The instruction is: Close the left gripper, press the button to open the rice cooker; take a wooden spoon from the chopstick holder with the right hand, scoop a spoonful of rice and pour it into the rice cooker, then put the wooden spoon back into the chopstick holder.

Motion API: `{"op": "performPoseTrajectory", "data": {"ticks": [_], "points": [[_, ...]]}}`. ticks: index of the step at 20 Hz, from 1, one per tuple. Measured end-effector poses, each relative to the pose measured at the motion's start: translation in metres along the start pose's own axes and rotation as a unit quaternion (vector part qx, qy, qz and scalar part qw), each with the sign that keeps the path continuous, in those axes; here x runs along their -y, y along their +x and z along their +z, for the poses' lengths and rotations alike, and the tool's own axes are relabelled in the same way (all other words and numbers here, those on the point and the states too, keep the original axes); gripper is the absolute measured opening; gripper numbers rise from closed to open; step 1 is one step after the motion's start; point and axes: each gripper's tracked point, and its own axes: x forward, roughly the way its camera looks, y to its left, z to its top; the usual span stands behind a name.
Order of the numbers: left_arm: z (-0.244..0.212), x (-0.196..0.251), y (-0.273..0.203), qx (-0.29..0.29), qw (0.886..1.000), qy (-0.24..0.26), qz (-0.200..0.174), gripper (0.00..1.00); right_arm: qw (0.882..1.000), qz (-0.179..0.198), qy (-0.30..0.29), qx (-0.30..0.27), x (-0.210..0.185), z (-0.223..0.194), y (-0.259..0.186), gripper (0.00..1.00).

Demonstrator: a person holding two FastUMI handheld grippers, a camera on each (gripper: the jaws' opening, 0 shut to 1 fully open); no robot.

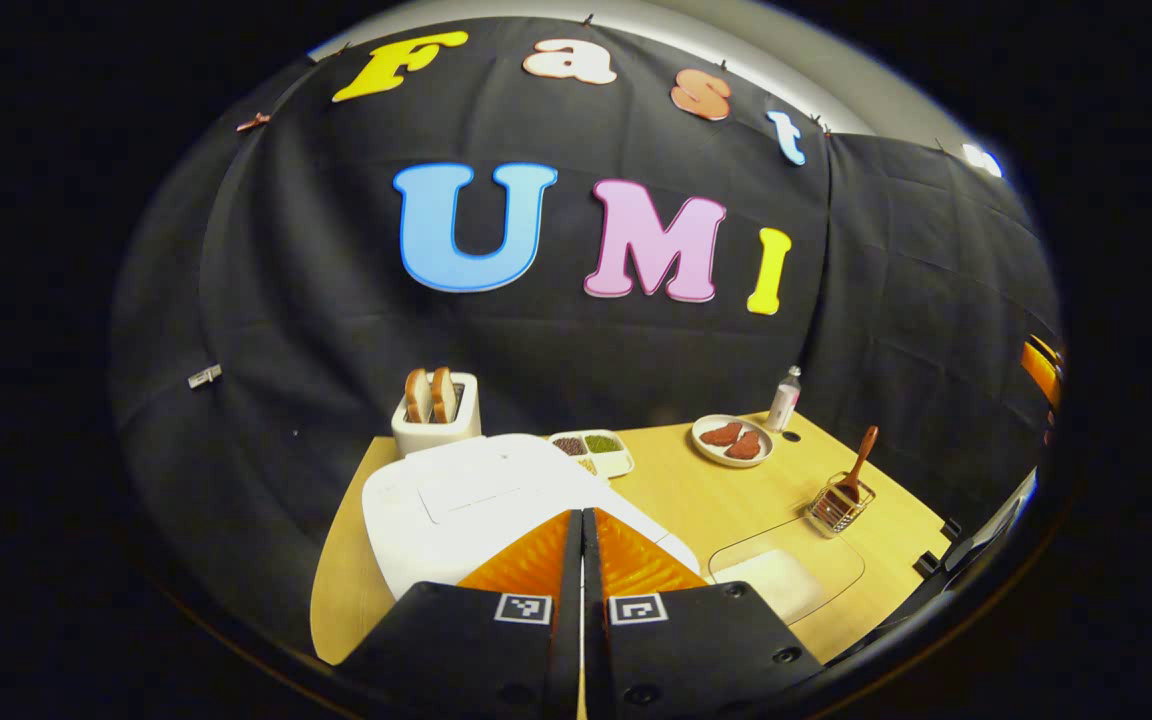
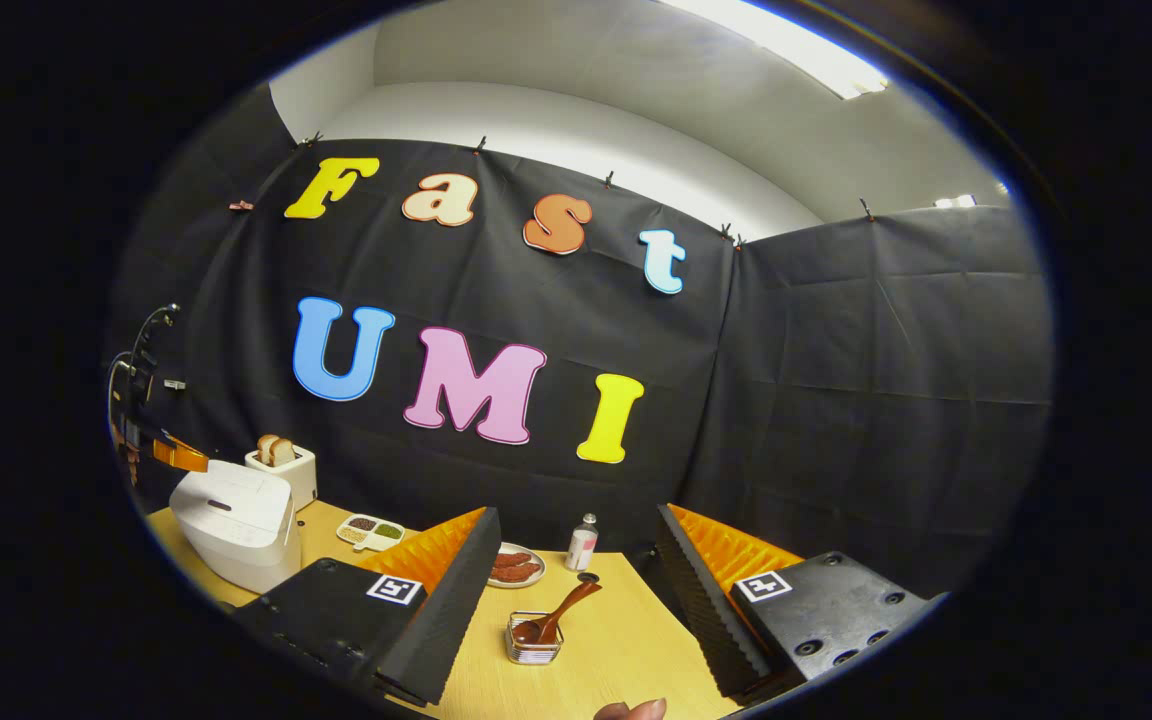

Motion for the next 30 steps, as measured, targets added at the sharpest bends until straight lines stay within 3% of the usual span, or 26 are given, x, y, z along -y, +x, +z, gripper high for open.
{"op": "performPoseTrajectory", "data": {"ticks": [5, 16, 19, 26, 30], "points": [[-0.033, -0.006, 0.022, -0.062, 0.998, -0.017, -0.005, 0.07, 1.000, -0.018, -0.002, -0.012, 0.009, -0.008, 0.000, 0.97], [-0.064, -0.011, 0.037, -0.123, 0.990, -0.073, -0.002, 0.08, 1.000, -0.015, -0.011, -0.008, 0.001, -0.006, 0.007, 0.97], [-0.066, -0.010, 0.035, -0.133, 0.990, -0.051, 0.005, 0.08, 1.000, -0.015, -0.008, -0.008, 0.001, -0.005, 0.006, 0.98], [-0.017, -0.014, 0.021, -0.045, 0.998, -0.029, 0.022, 0.08, 1.000, -0.019, -0.005, -0.007, 0.014, -0.004, -0.007, 0.97], [0.018, -0.020, 0.008, 0.016, 0.999, 0.012, 0.044, 0.07, 1.000, -0.019, -0.005, -0.003, 0.019, -0.001, -0.015, 0.97]]}}
